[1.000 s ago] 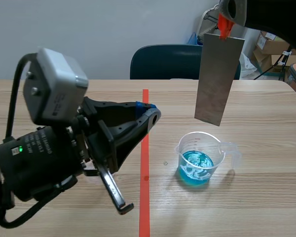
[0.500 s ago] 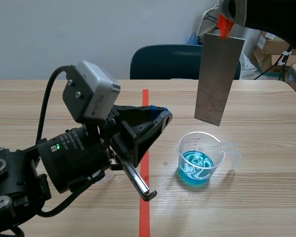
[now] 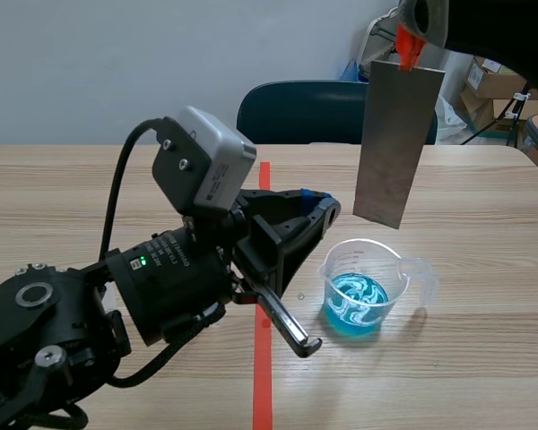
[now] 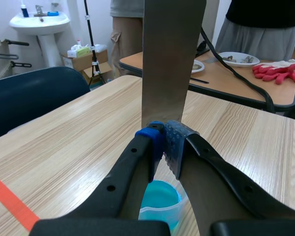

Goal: Do the redox reaction experiment

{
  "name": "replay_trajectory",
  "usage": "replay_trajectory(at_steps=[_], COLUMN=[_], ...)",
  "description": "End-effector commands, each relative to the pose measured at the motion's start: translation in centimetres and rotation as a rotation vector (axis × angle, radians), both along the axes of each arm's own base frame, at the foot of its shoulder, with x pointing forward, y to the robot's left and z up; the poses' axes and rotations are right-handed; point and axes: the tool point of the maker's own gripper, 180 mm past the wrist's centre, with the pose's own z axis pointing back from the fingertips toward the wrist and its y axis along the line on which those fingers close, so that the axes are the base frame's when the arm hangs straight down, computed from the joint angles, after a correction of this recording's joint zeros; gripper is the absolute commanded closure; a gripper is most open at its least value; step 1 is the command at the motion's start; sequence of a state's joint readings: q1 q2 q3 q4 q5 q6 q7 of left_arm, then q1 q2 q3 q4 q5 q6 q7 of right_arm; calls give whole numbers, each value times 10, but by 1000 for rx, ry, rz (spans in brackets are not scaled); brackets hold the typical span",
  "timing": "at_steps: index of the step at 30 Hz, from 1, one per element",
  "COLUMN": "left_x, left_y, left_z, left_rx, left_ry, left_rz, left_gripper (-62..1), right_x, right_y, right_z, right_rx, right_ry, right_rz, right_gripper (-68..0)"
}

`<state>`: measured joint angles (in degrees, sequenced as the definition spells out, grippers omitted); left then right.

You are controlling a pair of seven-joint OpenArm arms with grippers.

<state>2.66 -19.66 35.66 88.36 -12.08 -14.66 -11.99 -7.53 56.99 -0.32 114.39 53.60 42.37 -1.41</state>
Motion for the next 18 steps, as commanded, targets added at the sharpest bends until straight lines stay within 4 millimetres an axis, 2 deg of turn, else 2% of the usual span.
replay_trajectory(at_steps=[1,18], left_x=[2,9], left_y=[-7,-15], left_z=[7,3], left_rx=[-20,-8], left_ry=[-11,0], left_rz=[-12,-15], left_gripper=[-16,-16], right_x=[-2,-2], right_y=[1,1], right_z=[11,11], right_rx=[17,17], right_ry=[-25,-25], right_rz=[16,16], right_gripper=[-8,-8])
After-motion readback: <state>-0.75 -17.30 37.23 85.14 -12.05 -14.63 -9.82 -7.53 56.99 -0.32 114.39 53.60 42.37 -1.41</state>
